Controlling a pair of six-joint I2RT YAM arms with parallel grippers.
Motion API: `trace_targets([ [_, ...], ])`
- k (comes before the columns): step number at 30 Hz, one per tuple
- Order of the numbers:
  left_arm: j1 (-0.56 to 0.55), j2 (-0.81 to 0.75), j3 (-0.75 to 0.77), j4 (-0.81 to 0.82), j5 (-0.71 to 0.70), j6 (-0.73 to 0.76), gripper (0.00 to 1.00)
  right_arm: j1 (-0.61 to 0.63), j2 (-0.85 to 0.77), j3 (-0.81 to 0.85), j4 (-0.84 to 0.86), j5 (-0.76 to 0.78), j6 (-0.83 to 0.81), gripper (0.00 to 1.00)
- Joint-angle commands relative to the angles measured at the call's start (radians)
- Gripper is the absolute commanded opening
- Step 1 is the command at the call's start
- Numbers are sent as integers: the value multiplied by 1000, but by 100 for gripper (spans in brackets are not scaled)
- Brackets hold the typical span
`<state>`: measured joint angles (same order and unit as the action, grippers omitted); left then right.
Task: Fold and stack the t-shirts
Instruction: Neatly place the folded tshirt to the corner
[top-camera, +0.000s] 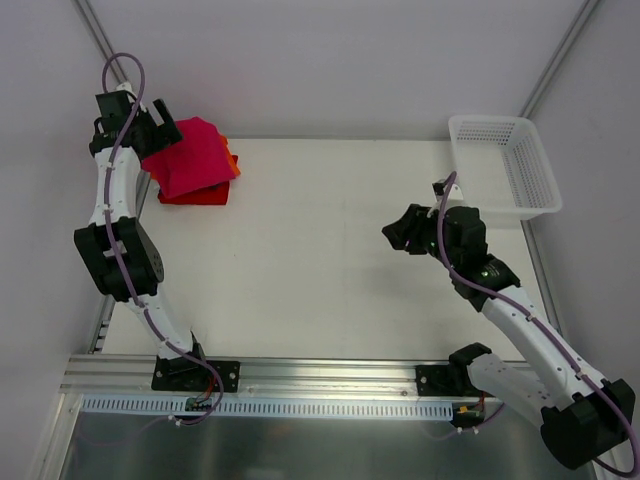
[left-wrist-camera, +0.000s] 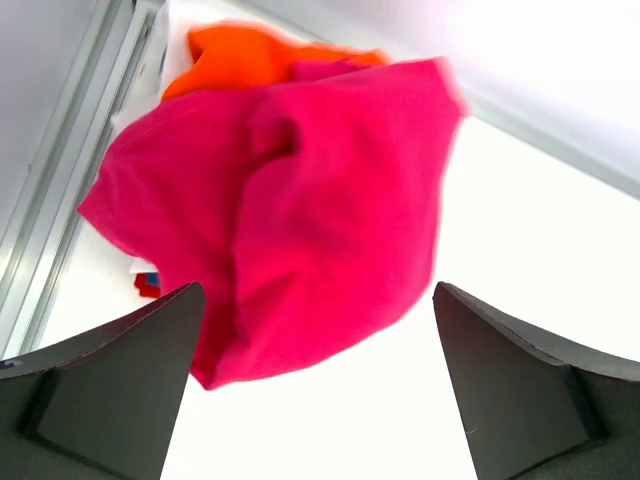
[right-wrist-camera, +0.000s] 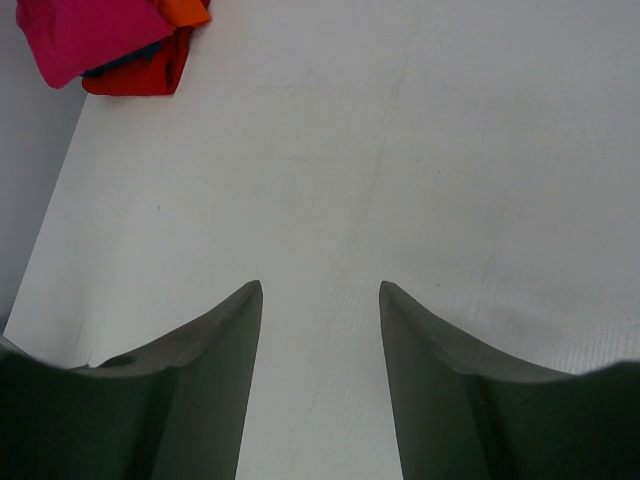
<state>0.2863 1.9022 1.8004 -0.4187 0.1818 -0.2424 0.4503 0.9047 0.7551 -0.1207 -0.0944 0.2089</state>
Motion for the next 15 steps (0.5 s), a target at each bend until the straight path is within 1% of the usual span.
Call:
trace_targets([
  [1,-39,-118,2,14,-4,-1,99,2,0,0,58,-19,15,54],
  [5,-78,-141,25,14,2,-3,99,2,16,-2,67,-24,18,54],
  [9,-107,-117,57,15,53,-18,99,2,17,-2,72,-21,20,54],
  [15,-128,12,117,15,102,-38,96,2,10,-3,69,-18,20,54],
])
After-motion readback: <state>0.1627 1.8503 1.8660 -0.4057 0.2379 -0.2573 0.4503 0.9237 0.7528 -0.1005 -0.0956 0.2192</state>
